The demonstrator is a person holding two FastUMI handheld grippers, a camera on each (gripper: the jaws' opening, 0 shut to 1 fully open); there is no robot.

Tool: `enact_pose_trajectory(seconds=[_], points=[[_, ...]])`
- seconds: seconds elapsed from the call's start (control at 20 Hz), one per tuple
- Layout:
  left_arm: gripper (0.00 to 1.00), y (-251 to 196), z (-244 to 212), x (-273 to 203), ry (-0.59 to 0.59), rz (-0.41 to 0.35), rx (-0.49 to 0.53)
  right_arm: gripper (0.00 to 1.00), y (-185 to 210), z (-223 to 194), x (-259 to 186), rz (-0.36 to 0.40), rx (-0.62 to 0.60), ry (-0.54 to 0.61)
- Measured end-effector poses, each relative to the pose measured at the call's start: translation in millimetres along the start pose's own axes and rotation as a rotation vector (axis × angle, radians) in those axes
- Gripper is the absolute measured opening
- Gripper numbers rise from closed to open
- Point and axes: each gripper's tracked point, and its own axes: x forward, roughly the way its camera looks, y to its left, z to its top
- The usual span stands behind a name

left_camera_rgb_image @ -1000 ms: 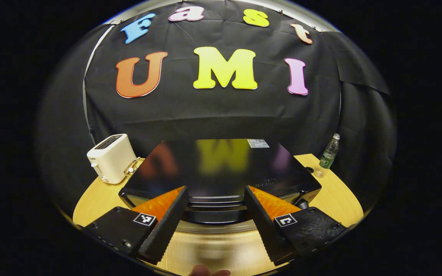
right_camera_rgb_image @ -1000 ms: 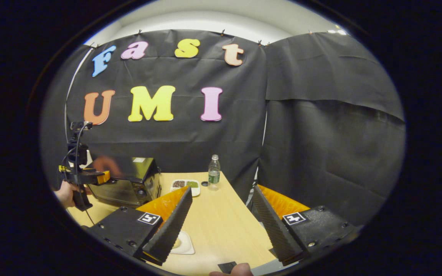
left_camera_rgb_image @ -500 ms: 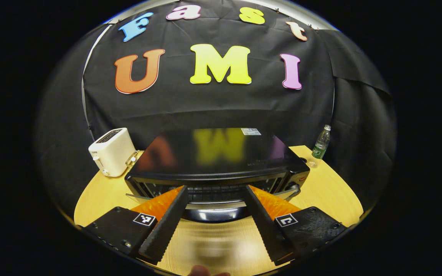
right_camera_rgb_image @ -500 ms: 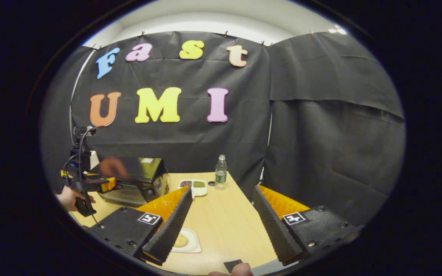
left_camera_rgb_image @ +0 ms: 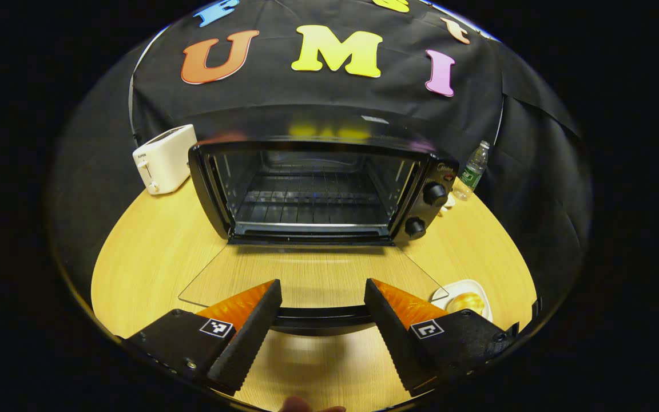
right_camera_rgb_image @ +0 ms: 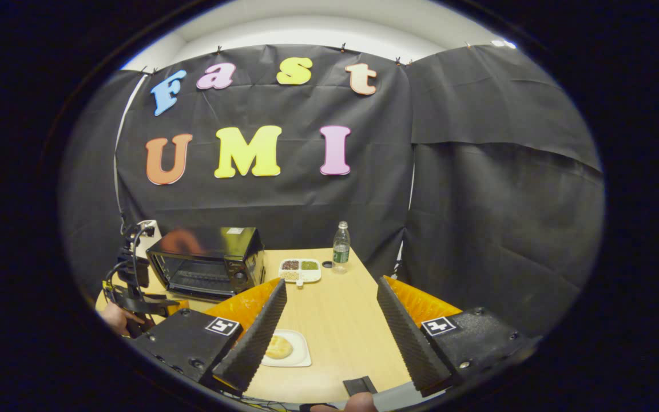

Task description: Open the electric oven with the left hand, put the food in, and close the electric oven.

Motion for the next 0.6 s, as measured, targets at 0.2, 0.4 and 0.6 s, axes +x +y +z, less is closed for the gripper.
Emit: enact_pose_trajectory(seconds=[0.2,0.4,0.6], points=[[0.97,5.2,-37.0,12.2,0.070,0.008,-0.001,1.00,2.1,-13.1,0.1,0.009,-0.011,0.031],[0.96,8.7,-50.3,22.4,0.082,0.017,0.044,1.00,2.2,-26.0,-4.0,0.012,-0.015,0.072],[0.96,11.1,-53.5,22.0,0.078,0.015,0.031,1.00,8.6,-35.4,-12.4,0.018,-0.005,0.098]])
